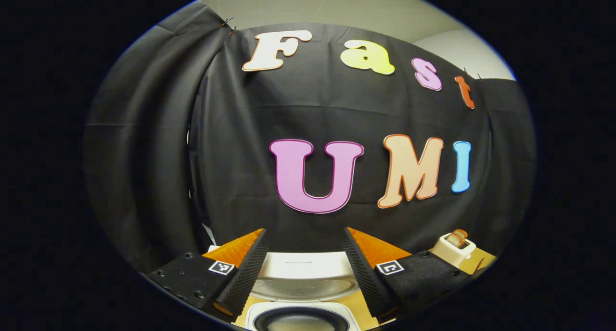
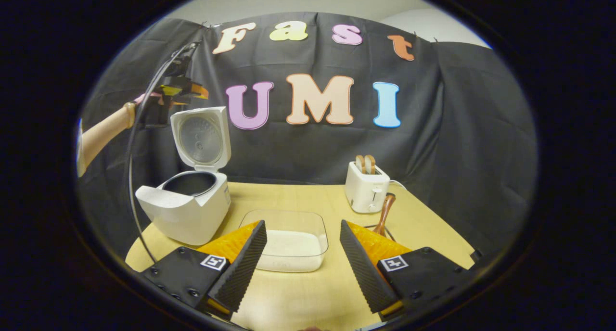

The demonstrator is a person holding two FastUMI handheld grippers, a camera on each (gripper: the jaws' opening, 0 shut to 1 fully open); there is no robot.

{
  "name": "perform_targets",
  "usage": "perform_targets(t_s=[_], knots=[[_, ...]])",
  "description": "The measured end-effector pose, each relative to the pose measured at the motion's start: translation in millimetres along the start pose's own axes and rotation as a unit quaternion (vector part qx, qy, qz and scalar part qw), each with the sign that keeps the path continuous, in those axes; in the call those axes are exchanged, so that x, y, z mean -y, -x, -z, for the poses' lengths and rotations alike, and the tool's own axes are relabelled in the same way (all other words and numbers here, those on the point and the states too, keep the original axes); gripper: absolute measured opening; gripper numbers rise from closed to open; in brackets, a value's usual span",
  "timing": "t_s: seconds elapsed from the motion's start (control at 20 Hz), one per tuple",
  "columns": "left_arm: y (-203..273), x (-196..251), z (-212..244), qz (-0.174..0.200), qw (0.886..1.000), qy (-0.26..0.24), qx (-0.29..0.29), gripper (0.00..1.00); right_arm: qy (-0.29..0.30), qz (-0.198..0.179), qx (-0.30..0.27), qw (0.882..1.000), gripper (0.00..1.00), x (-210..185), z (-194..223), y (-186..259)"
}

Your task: Close the left gripper, press the button to open the rice cooker; take a wooden spoon from the chopstick holder with the right hand, scoop a spoonful of rice and pour it into the rice cooker, then put the wooden spoon back into the chopstick holder.

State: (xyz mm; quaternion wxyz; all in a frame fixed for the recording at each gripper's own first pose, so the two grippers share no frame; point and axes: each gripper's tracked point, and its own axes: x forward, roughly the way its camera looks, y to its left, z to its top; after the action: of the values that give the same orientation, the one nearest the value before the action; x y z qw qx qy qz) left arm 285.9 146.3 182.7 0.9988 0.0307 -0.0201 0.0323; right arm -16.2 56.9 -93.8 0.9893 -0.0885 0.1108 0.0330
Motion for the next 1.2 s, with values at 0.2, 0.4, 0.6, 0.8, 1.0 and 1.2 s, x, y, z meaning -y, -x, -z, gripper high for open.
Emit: perform_targets(t_s=[0.2, 0.4, 0.6, 0.8, 1.0, 1.2], knots=[[-26.4, -12.6, 18.7, -0.026, 0.999, -0.003, -0.030, 0.91, -0.003, 0.025, -0.007, 1.000, 0.96, 16.2, 5.2, 3.8], [-24.5, -11.1, 21.8, -0.027, 0.999, -0.003, -0.041, 0.88, -0.017, 0.039, -0.020, 0.999, 0.94, 29.2, 12.3, -3.8], [-12.8, -10.4, 26.5, -0.023, 0.999, -0.009, -0.048, 0.89, -0.013, 0.040, -0.005, 0.999, 1.00, 33.5, 0.0, -8.6], [11.3, -7.7, 33.4, -0.018, 0.998, -0.014, -0.051, 0.89, -0.013, 0.024, -0.002, 1.000, 1.00, 27.7, -5.9, -13.8], [49.4, -3.2, 48.3, -0.010, 0.998, -0.010, -0.057, 0.89, 0.011, 0.015, 0.010, 1.000, 1.00, 20.8, -17.9, -5.7], [90.4, -0.7, 73.7, -0.013, 0.998, -0.010, -0.062, 0.89, 0.027, 0.006, 0.021, 0.999, 0.98, 12.8, -25.8, 4.3]])
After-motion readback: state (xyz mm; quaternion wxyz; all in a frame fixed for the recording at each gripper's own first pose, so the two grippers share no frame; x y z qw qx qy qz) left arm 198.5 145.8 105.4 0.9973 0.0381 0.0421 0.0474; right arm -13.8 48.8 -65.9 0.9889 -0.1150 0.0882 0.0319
